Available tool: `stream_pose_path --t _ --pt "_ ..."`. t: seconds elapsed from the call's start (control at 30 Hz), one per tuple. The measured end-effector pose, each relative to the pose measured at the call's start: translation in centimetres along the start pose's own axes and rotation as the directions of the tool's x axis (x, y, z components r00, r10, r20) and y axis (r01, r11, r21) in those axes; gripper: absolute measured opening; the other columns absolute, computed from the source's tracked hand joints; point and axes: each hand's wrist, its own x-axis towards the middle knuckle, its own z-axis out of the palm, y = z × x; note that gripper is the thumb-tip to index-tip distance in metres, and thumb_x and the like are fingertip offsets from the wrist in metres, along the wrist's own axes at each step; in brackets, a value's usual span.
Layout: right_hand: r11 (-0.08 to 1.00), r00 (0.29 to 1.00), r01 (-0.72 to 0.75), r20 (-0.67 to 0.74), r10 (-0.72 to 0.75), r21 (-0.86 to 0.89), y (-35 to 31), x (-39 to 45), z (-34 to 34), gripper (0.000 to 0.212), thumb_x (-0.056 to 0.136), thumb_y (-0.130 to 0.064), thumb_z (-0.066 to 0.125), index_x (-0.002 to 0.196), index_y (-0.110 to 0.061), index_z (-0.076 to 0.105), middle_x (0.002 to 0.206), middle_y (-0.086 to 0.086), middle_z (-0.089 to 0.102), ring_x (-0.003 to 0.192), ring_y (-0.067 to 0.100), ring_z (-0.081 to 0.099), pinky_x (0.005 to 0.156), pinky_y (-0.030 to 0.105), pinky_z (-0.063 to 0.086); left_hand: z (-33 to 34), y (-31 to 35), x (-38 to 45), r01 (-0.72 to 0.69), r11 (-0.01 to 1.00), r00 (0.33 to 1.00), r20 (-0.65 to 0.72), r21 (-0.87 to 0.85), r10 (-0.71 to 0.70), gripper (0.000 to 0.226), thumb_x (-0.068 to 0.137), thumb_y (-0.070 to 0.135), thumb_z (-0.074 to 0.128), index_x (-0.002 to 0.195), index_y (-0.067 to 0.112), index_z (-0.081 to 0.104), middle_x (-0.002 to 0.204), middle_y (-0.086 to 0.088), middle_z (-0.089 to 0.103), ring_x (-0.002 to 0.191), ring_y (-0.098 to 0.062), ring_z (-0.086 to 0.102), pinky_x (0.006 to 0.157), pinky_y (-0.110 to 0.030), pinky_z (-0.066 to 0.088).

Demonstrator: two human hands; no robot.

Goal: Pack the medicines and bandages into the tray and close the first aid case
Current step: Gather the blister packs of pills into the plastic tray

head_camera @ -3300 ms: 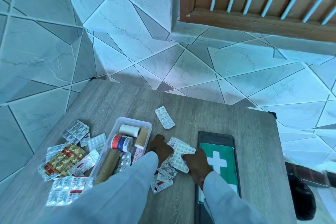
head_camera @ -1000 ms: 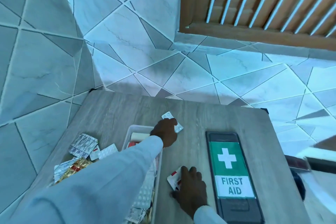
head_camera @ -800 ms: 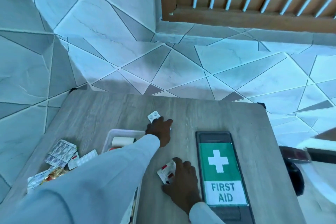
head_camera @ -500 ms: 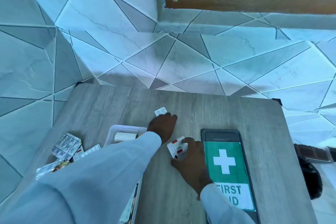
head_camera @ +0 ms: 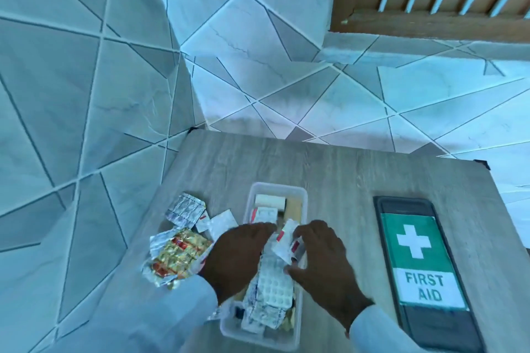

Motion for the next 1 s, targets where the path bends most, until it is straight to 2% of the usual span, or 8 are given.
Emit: stream_pose_path --t 0.1,0.2,0.33,0.47,0.63,0.8,0.9,1.0 --pt "0.971 0.994 0.045 0.104 -0.021 -0.237 -1.4 -1.6 2.2 0.054 0.063 -0.044 0.076 0.109 -0.029 0.052 0.112 -0.002 0.054 0.100 0.024 0.055 0.085 0.038 0.045 0.8 0.1 -3.2 -0.041 0.997 0.994 0.099 -0.063 0.047 0.069 0.069 -0.002 0.071 0.133 0.018 0.055 0.125 -0.005 0.068 0.109 -0.023 0.068 0.093 -0.033 0.053" --pt "0.919 0.977 0.066 0.211 0.019 -0.388 -2.7 -2.2 3.0 0.048 0.071 -0.038 0.071 0.113 -0.026 0.053 0.122 -0.001 0.053 0.119 0.026 0.050 0.097 0.041 0.038 1.6 -0.3 -4.7 0.000 0.998 0.963 0.268 -0.065 0.017 0.063 0.089 -0.002 0.044 0.148 0.016 0.034 0.153 -0.010 0.041 0.138 -0.029 0.041 0.116 -0.039 0.032" --pt "0.859 0.931 0.051 0.336 0.145 -0.510 -4.5 -3.2 3.0 0.050 0.094 -0.033 0.050 0.140 -0.016 0.040 0.155 0.004 0.032 0.149 0.023 0.011 0.117 0.052 0.010 2.6 -1.3 -5.2 -0.116 0.993 0.935 0.336 -0.017 0.115 0.060 0.092 0.005 0.046 0.150 0.013 0.030 0.156 -0.011 0.034 0.144 -0.031 0.029 0.122 -0.040 0.018" --pt "0.825 0.933 0.040 0.316 0.170 -0.564 -5.7 -4.3 3.7 0.050 0.101 -0.025 0.036 0.149 -0.014 0.027 0.161 0.005 0.020 0.151 0.026 0.003 0.118 0.055 0.005 1.6 -1.6 -5.8 -0.144 0.990 0.946 0.294 -0.002 0.139 0.061 0.089 0.004 0.051 0.148 0.012 0.035 0.154 -0.012 0.038 0.142 -0.031 0.032 0.120 -0.041 0.021" --pt "0.862 0.953 0.020 0.269 0.136 -0.507 -7.1 -4.1 3.6 0.052 0.099 -0.024 0.039 0.149 -0.018 0.027 0.160 0.002 0.022 0.150 0.021 0.007 0.118 0.050 0.011 -0.7 -5.1 -8.2 0.169 0.960 0.981 0.129 -0.222 -0.143 0.051 0.093 0.006 0.042 0.140 0.023 0.048 0.149 -0.001 0.047 0.136 -0.020 0.042 0.114 -0.029 0.030" --pt "0.945 0.974 0.004 0.215 0.070 -0.326 -9.4 -3.9 4.0 0.048 0.094 -0.032 0.049 0.141 -0.021 0.041 0.151 0.001 0.040 0.143 0.022 0.031 0.114 0.045 0.028 -1.8 -10.7 -11.4 0.598 0.699 0.794 0.168 -0.392 -0.585 0.041 0.093 0.021 0.053 0.133 0.027 0.053 0.140 0.008 0.052 0.125 -0.019 0.053 0.105 -0.026 0.041" --pt "0.992 0.988 -0.006 0.154 0.026 -0.128 -11.3 -4.7 5.1 0.042 0.093 -0.027 0.051 0.135 -0.022 0.049 0.141 -0.001 0.051 0.129 0.021 0.047 0.109 0.038 0.039 -1.1 -11.3 -13.3 0.693 0.643 0.720 0.274 -0.327 -0.637 0.062 0.084 0.034 0.069 0.140 0.024 0.045 0.145 -0.004 0.050 0.126 -0.024 0.053 0.105 -0.034 0.044" --pt "0.998 0.987 0.017 0.160 -0.027 0.065 -12.7 -6.5 6.3 0.036 0.094 -0.027 0.050 0.130 -0.021 0.050 0.132 0.000 0.053 0.123 0.018 0.047 0.104 0.029 0.035 0.4 -9.0 -14.6 0.734 0.619 0.676 0.396 -0.279 -0.622 0.091 0.073 0.049 0.077 0.148 0.029 0.030 0.153 -0.002 0.039 0.135 -0.025 0.044 0.109 -0.040 0.041"
